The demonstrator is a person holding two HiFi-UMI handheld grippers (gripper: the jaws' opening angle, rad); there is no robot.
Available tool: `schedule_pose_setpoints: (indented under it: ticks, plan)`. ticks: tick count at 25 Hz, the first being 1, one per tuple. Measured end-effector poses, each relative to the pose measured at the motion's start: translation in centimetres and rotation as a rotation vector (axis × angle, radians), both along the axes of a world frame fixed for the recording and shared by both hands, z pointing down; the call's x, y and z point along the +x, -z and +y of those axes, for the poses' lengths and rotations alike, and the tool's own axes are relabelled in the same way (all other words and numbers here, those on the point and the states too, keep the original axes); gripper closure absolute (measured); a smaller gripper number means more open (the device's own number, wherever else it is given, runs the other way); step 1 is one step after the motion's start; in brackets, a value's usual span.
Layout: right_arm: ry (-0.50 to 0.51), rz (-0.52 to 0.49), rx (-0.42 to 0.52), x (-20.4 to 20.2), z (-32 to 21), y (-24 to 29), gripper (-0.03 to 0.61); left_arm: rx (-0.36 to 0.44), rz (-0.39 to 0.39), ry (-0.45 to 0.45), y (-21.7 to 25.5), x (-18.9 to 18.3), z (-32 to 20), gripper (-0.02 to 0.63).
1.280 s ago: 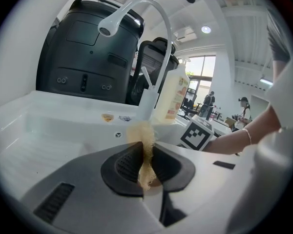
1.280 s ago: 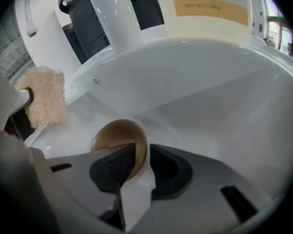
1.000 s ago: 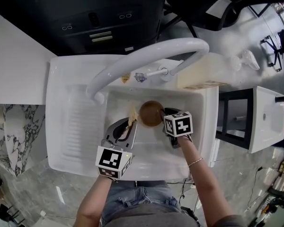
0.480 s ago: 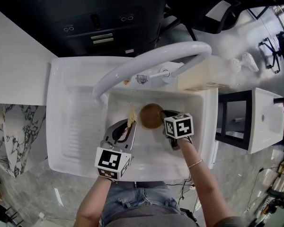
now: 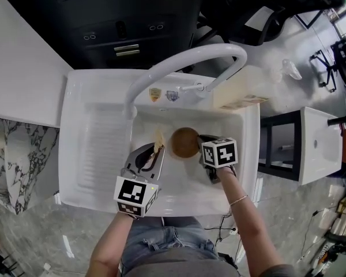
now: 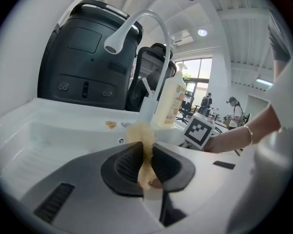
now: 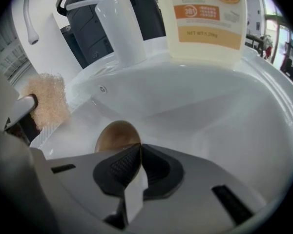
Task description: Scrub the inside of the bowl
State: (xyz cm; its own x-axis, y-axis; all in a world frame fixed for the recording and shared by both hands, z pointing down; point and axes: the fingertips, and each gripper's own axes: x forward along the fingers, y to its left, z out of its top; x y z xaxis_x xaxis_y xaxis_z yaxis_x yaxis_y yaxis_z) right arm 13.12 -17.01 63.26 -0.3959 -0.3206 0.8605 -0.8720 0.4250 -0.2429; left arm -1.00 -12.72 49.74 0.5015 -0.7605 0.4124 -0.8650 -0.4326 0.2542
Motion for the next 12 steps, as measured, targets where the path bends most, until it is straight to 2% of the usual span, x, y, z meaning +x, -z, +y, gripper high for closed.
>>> schedule_pose_setpoints:
  ticks: [12]
  plan:
    - [-0.122, -0.158, 0.094, 0.0, 0.6, 8.1, 0.558, 0.101, -0.018, -0.072, 4.4, 0.7, 0.4, 0.568]
